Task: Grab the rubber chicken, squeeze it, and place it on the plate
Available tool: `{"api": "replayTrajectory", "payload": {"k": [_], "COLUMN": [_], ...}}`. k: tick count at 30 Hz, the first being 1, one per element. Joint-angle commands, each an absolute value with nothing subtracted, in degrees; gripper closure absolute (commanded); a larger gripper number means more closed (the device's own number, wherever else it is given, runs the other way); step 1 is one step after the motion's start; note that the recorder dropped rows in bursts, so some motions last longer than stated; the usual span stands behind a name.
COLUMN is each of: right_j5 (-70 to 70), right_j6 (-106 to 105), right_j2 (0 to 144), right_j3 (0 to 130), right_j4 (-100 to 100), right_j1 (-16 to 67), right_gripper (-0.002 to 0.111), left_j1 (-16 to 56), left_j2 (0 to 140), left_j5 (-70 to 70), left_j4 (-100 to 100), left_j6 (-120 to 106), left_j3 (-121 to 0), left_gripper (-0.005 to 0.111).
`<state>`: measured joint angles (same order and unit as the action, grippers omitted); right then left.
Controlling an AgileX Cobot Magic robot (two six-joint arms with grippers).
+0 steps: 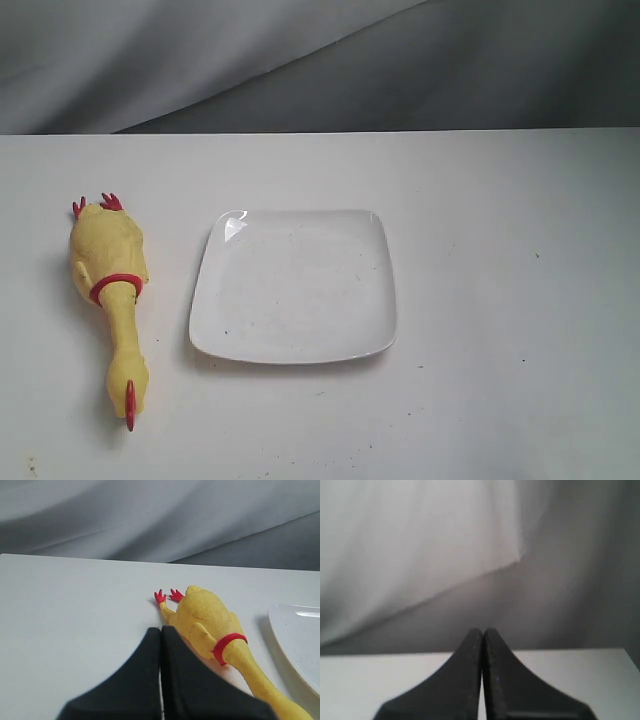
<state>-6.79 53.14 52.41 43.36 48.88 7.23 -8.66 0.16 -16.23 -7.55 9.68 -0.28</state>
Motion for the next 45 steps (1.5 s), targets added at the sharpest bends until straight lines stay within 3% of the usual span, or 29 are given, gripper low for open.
{"api": "replayTrajectory", "payload": {"k": [1, 7, 14, 25, 27, 32, 35, 45], "right_j5": [-19.7, -38.2, -39.0, -37.5, -37.7, -37.7, -37.5, -36.9], "right_j6": [43.1, 30.9, -4.6, -4.3, -4.3, -2.0, -1.7, -4.3], "right_j2": [65.1, 82.7, 94.5, 106.5, 109.2, 116.9, 121.6, 135.9], "right_j3": [47.1, 56.6, 66.7, 83.4, 87.5, 96.9, 101.9, 113.9], "right_j4": [50.1, 40.8, 4.9, 1.9, 1.9, 1.9, 0.7, -6.0], "right_j1": [11.0, 15.0, 23.3, 45.0, 47.0, 50.8, 52.0, 54.3], "right_gripper": [0.108, 0.108, 0.108, 0.108, 0.102, 0.068, 0.056, 0.055], "left_j1": [-8.8, -8.8, -8.8, -8.8, -8.8, -8.8, -8.8, -8.8], "left_j2": [0.0, 0.0, 0.0, 0.0, 0.0, 0.0, 0.0, 0.0], "left_j5": [-16.1, -16.1, -16.1, -16.1, -16.1, -16.1, -16.1, -16.1], "left_j4": [-6.9, -6.9, -6.9, -6.9, -6.9, -6.9, -6.9, -6.9], "left_j6": [10.1, 10.1, 10.1, 10.1, 10.1, 10.1, 10.1, 10.1], "left_j3": [0.0, 0.0, 0.0, 0.0, 0.0, 0.0, 0.0, 0.0], "left_gripper": [0.107, 0.107, 0.107, 0.107, 0.107, 0.107, 0.107, 0.107]}}
